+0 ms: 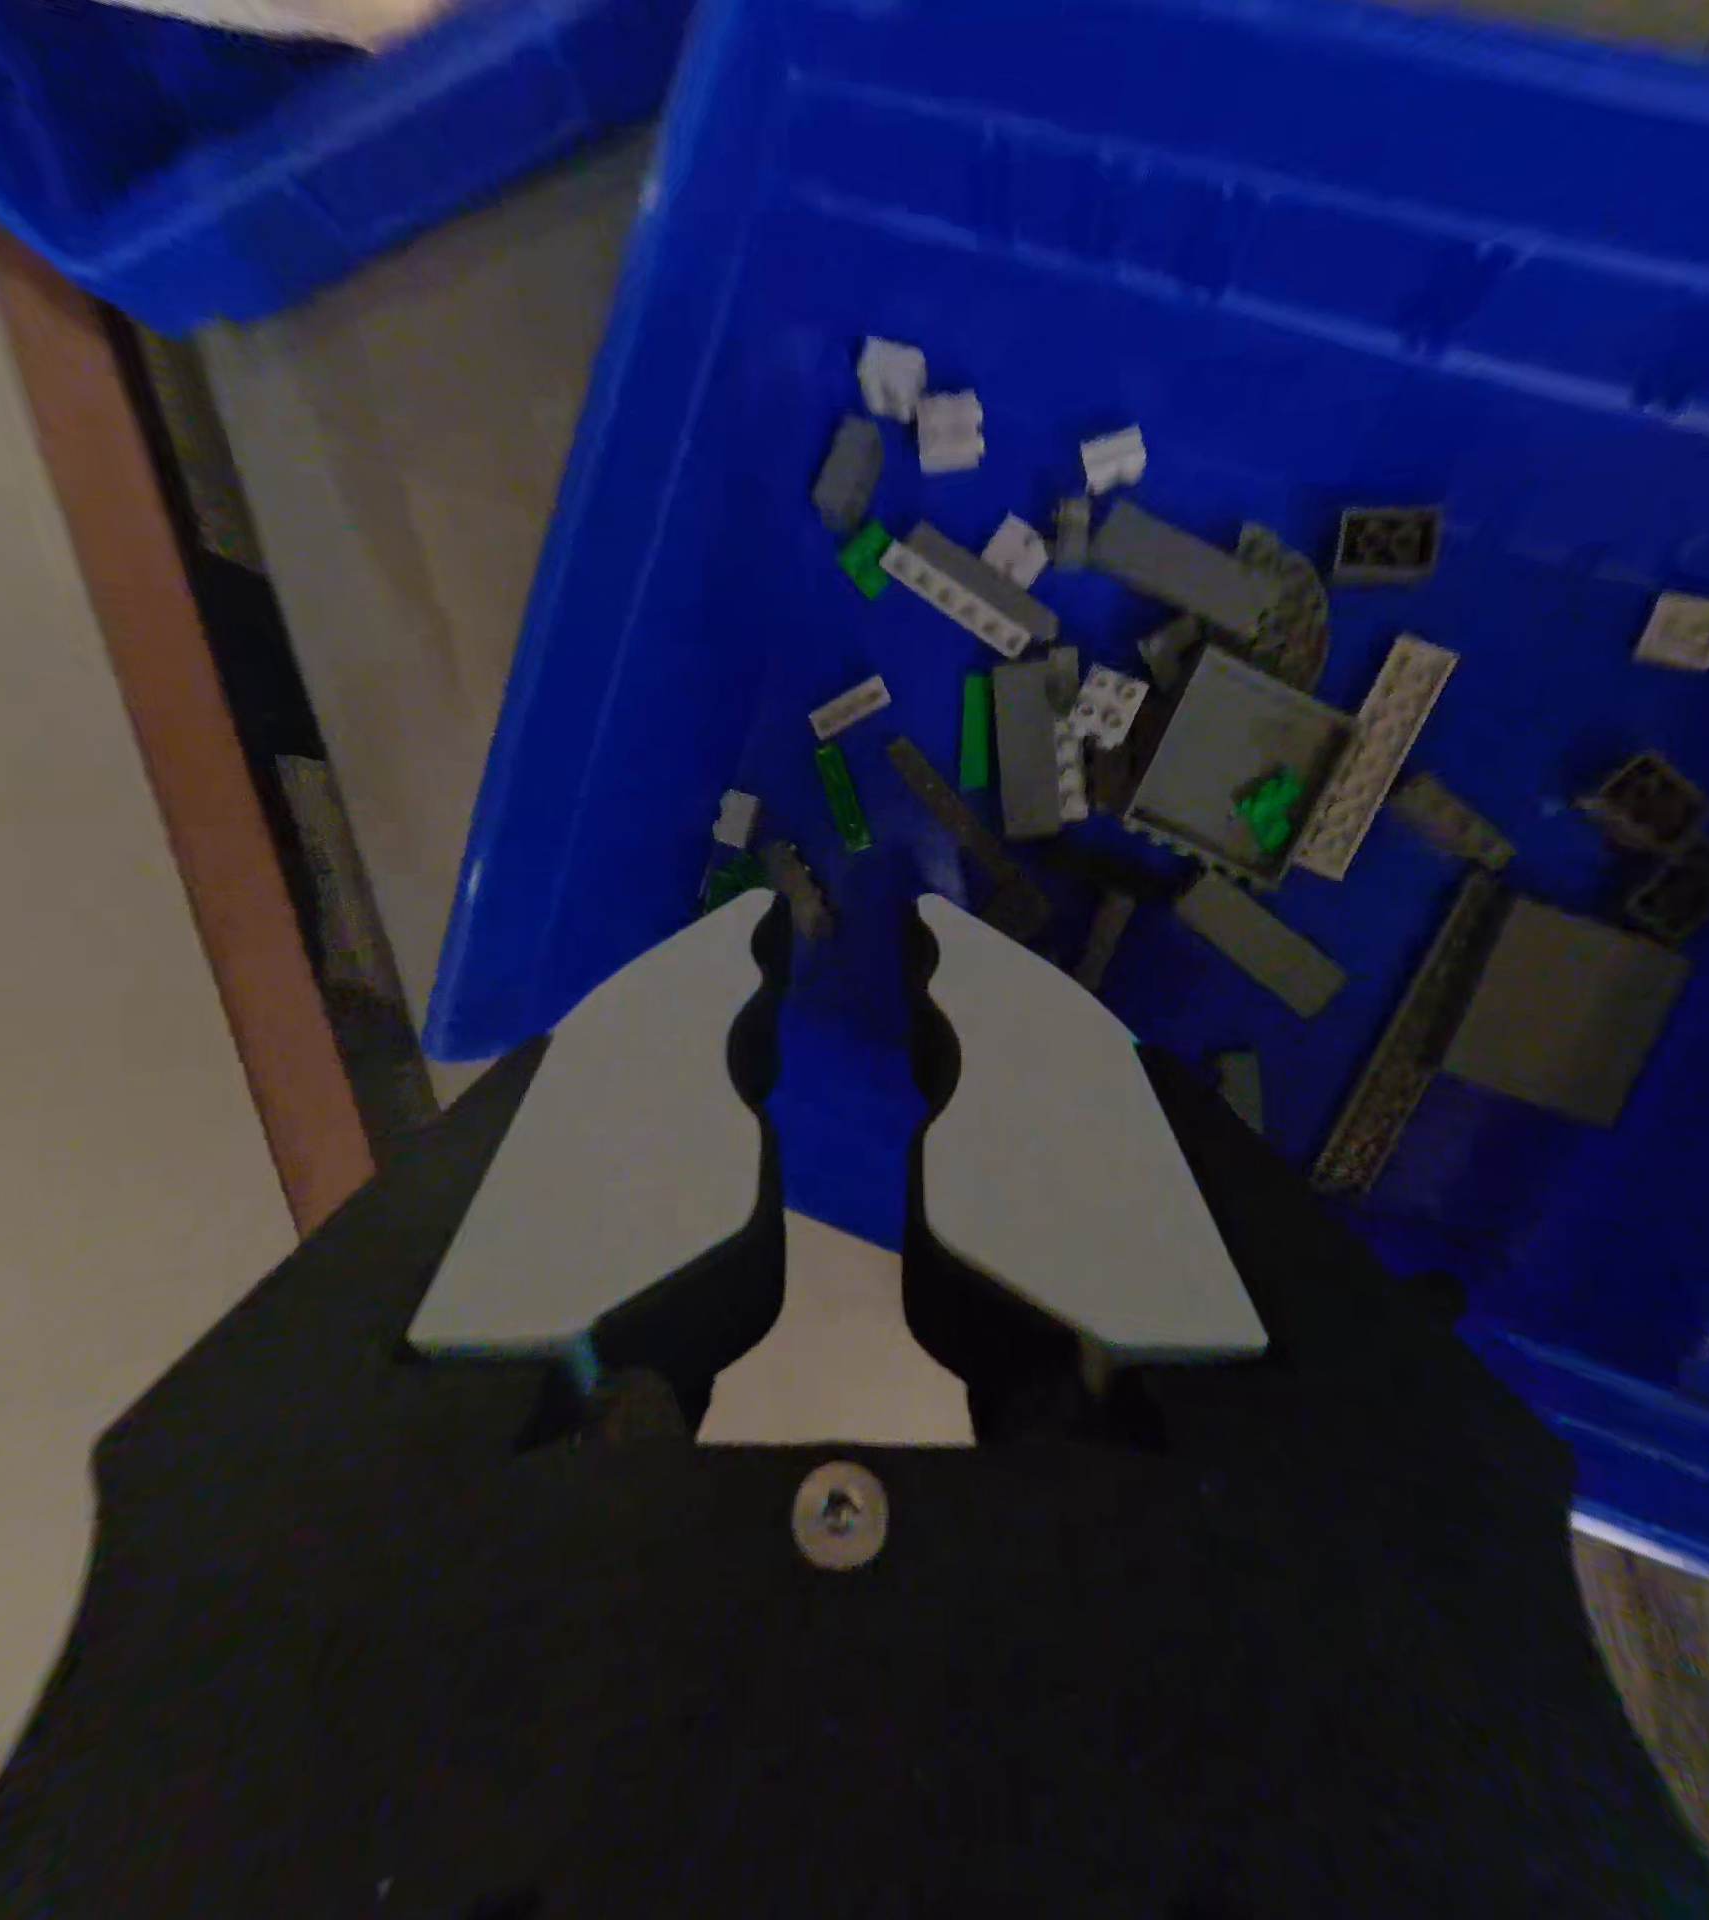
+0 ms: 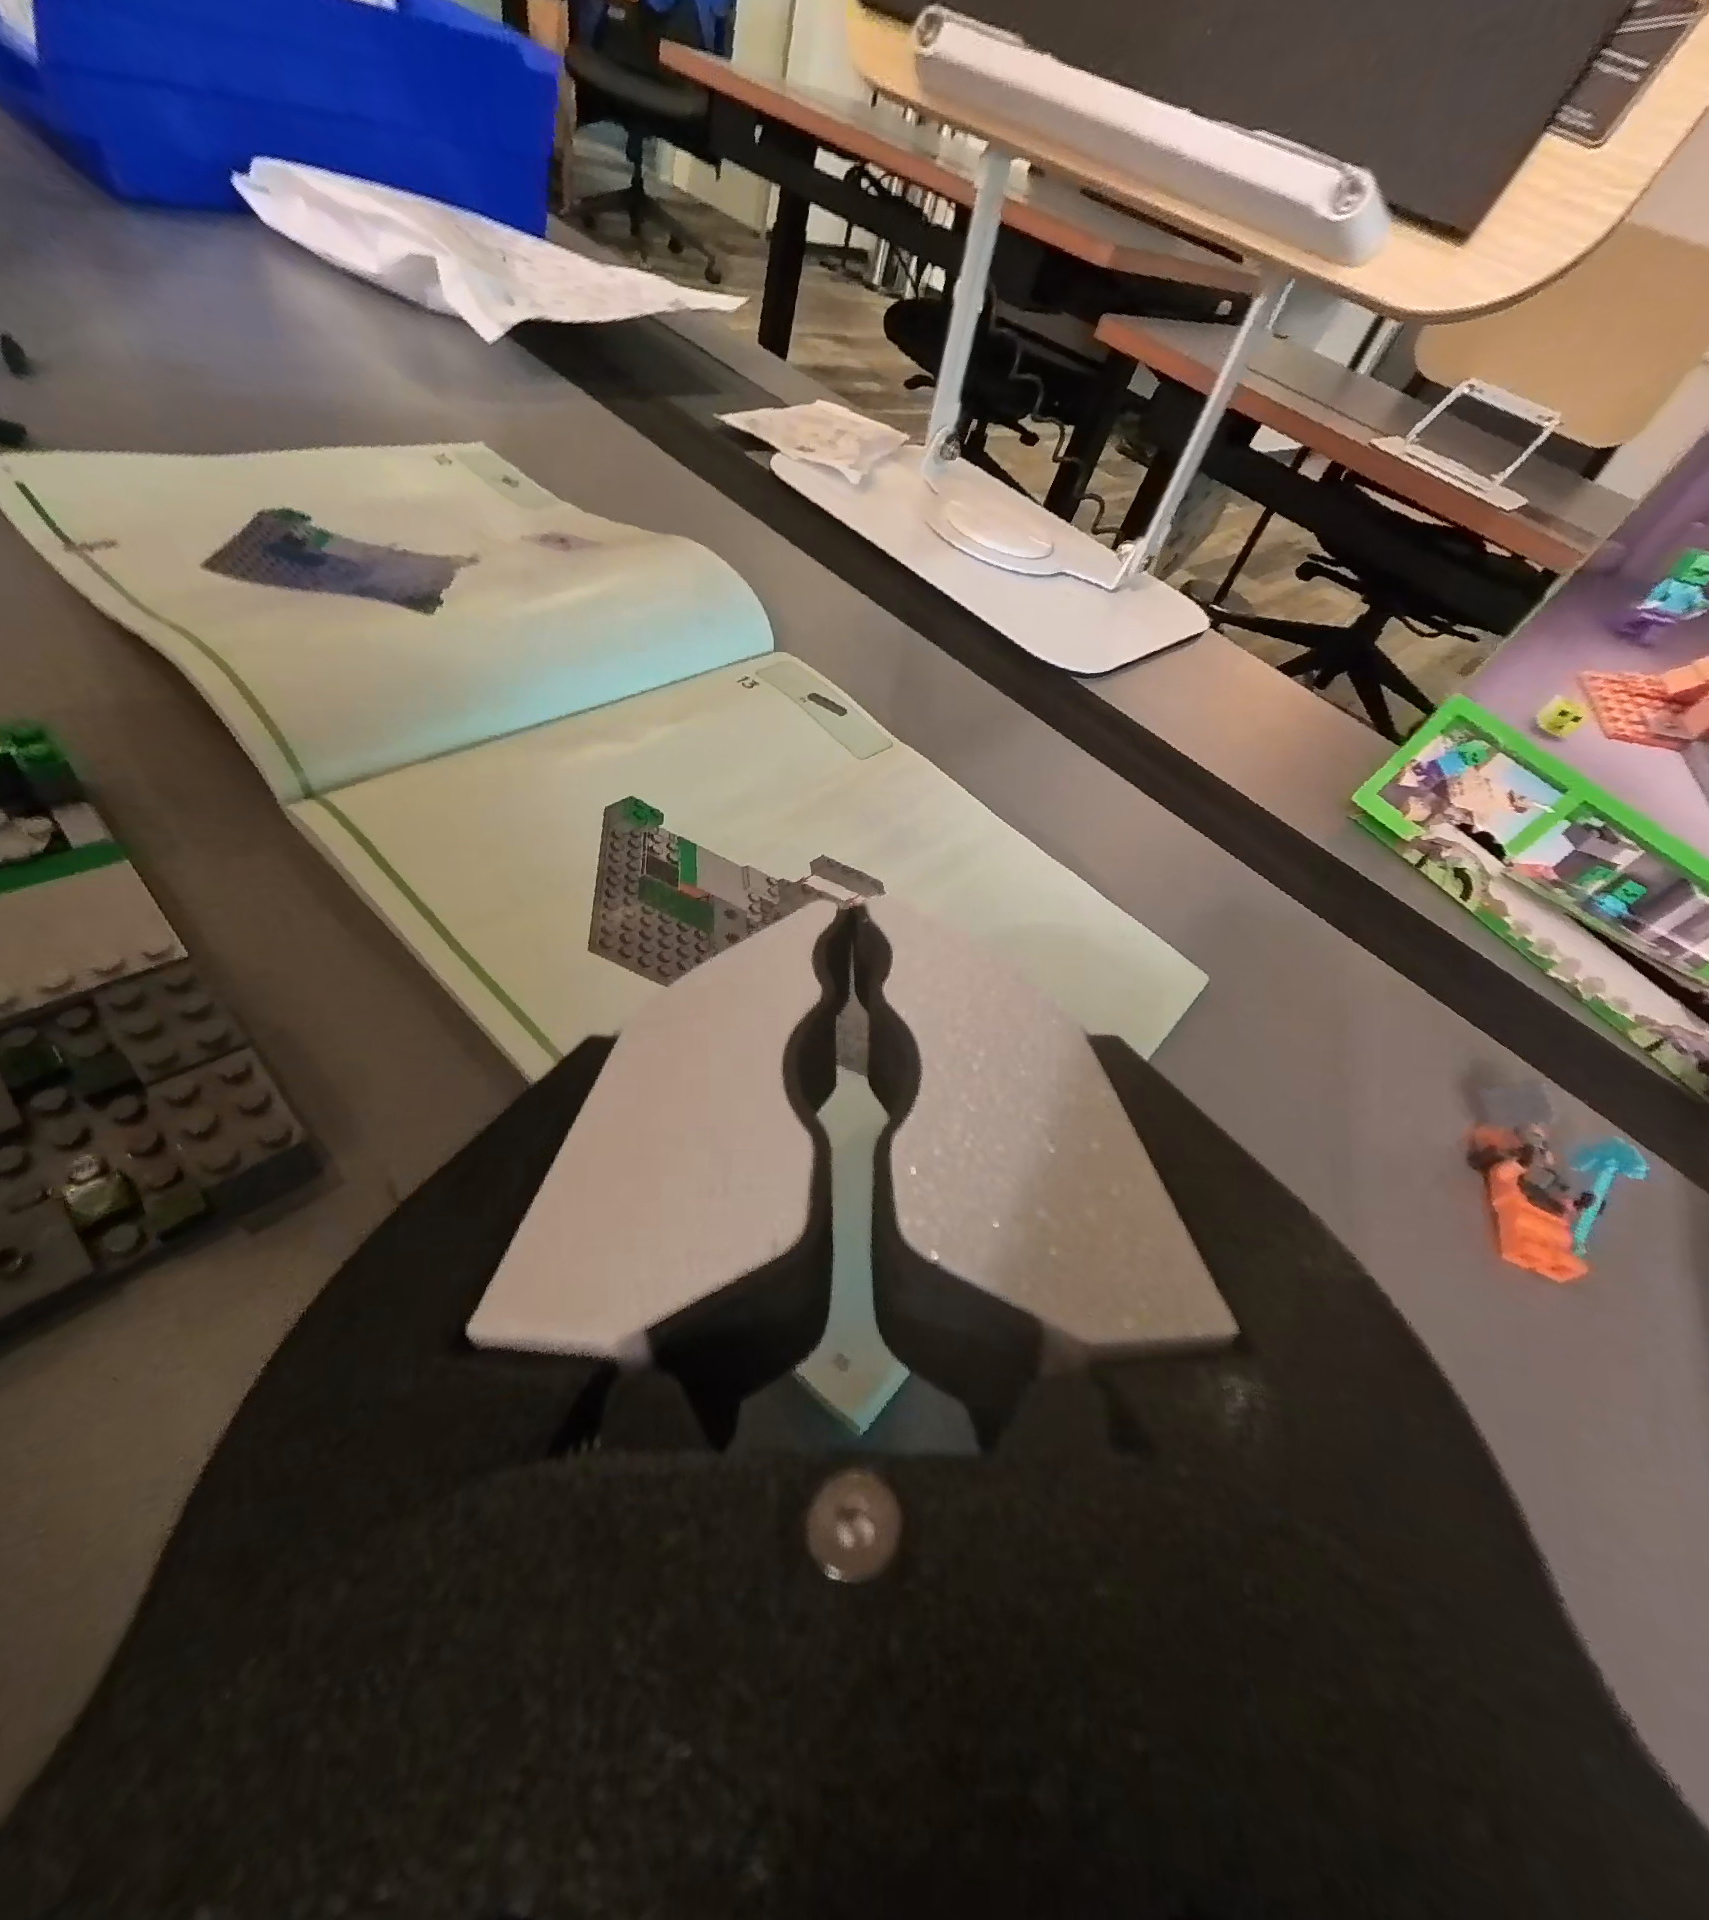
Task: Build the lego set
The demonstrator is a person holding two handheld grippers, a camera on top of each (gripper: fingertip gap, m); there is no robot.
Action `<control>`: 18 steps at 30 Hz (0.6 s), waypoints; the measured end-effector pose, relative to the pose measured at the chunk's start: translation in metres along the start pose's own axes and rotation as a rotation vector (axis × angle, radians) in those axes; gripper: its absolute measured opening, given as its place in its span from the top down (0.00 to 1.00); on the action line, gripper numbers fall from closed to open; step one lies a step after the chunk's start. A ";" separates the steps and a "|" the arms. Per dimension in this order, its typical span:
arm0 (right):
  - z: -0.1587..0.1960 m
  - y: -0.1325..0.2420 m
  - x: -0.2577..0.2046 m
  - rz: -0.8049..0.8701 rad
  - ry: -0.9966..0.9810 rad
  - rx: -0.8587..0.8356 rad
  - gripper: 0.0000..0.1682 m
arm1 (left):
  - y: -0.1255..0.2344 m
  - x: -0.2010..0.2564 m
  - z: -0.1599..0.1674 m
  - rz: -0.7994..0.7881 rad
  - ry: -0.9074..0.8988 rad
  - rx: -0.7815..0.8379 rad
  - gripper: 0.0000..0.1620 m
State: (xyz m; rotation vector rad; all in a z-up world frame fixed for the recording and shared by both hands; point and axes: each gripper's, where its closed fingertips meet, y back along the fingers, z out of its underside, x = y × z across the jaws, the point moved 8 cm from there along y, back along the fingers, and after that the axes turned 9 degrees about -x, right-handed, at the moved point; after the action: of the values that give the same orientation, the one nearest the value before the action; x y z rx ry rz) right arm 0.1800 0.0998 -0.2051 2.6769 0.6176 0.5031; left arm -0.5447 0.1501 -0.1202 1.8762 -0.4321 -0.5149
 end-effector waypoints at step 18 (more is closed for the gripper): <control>0.001 -0.003 -0.004 0.004 0.048 -0.035 1.00 | -0.082 0.015 -0.015 0.215 -0.497 -0.639 0.81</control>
State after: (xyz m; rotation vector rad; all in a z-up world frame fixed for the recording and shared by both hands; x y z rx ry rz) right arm 0.1763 0.1000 -0.2082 2.6406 0.6120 0.5752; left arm -0.5194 0.1821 -0.1945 1.0656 -0.6907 -0.8586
